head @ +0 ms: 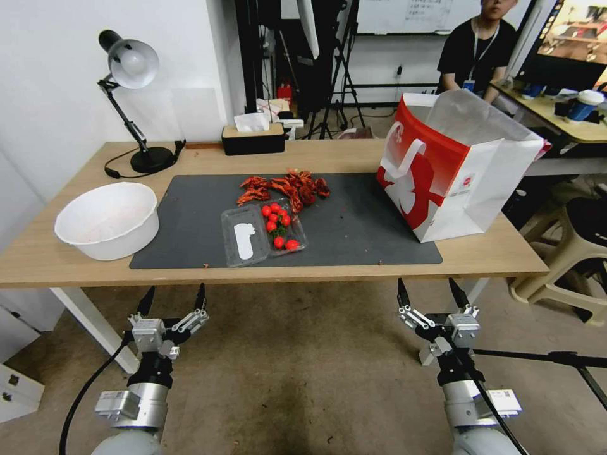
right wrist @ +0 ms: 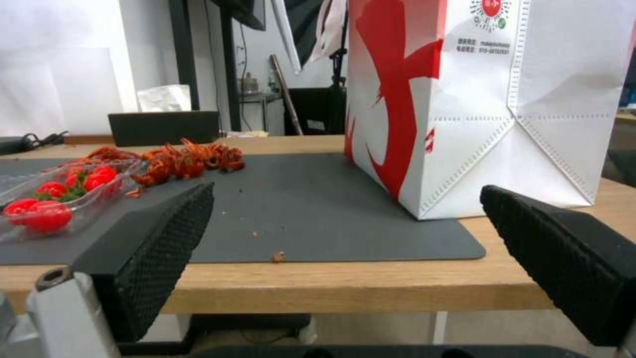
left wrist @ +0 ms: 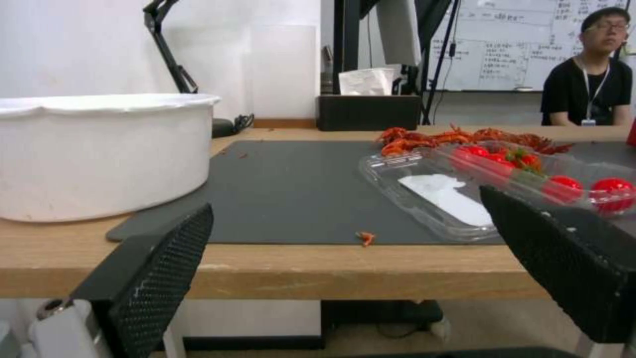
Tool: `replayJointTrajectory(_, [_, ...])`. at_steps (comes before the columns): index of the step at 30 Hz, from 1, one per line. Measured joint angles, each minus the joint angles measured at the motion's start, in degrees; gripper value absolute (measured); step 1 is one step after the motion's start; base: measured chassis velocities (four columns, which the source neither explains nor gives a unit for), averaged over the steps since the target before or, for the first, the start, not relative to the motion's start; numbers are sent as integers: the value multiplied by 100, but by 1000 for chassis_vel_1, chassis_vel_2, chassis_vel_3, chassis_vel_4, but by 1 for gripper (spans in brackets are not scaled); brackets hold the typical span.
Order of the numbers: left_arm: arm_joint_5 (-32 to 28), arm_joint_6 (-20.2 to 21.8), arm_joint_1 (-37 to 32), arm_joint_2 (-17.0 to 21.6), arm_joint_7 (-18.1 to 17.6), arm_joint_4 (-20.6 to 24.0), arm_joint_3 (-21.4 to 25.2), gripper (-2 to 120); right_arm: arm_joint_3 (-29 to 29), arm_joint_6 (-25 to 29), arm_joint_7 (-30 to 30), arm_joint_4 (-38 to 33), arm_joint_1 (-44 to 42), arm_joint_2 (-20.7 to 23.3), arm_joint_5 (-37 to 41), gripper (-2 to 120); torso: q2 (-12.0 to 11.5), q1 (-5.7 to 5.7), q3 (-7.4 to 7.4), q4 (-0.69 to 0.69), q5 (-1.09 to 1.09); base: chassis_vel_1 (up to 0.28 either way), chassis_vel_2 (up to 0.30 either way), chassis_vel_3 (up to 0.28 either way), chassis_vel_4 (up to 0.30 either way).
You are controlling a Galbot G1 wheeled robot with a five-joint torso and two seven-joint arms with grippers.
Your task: Pick up the trash from the table and place it into the takeout bag.
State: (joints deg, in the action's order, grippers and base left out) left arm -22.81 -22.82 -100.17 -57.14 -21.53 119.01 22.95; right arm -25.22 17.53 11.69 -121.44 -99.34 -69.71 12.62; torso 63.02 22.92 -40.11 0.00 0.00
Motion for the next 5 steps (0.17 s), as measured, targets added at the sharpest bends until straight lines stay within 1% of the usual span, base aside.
replayJointTrajectory(5, [0, 0, 6, 3, 0, -3, -3, 100, 0, 0, -2, 2, 0, 0, 0, 100, 0, 0, 0, 0, 0, 0, 0, 0, 0])
